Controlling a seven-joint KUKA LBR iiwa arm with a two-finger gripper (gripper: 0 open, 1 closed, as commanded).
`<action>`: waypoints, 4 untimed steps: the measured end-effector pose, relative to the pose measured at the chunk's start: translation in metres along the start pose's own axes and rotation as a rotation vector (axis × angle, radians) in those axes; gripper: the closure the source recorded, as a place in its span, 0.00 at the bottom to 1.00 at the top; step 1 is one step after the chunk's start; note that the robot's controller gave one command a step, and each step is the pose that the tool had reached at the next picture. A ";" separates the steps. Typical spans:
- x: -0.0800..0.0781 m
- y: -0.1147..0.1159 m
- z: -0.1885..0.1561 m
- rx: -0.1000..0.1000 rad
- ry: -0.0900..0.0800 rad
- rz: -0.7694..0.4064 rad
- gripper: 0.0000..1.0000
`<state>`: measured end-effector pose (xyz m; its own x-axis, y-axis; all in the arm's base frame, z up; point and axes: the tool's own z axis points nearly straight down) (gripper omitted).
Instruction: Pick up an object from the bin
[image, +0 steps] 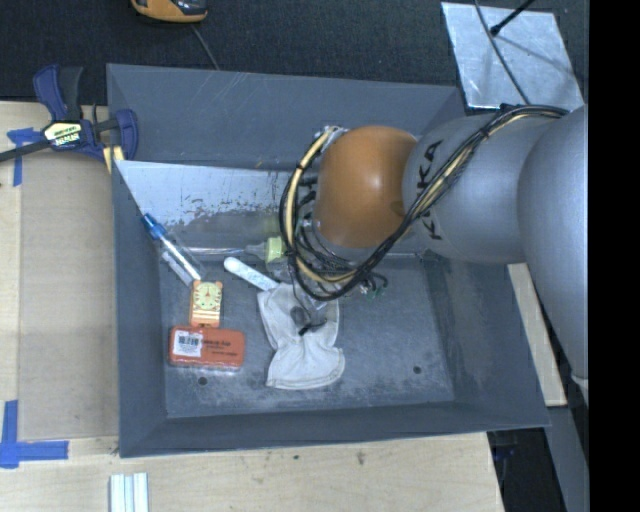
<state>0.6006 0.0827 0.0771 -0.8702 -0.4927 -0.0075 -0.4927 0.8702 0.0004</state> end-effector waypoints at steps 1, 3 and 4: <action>0.000 0.000 0.000 0.000 0.000 0.000 1.00; 0.001 0.000 -0.014 0.000 0.001 0.001 1.00; 0.001 0.000 -0.030 0.001 0.004 0.002 1.00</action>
Offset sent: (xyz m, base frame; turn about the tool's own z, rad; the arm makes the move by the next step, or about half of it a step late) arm -0.0001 0.0000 0.0237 0.0000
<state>0.5995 0.0820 0.1073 -0.8711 -0.4911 -0.0034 -0.4911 0.8711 -0.0003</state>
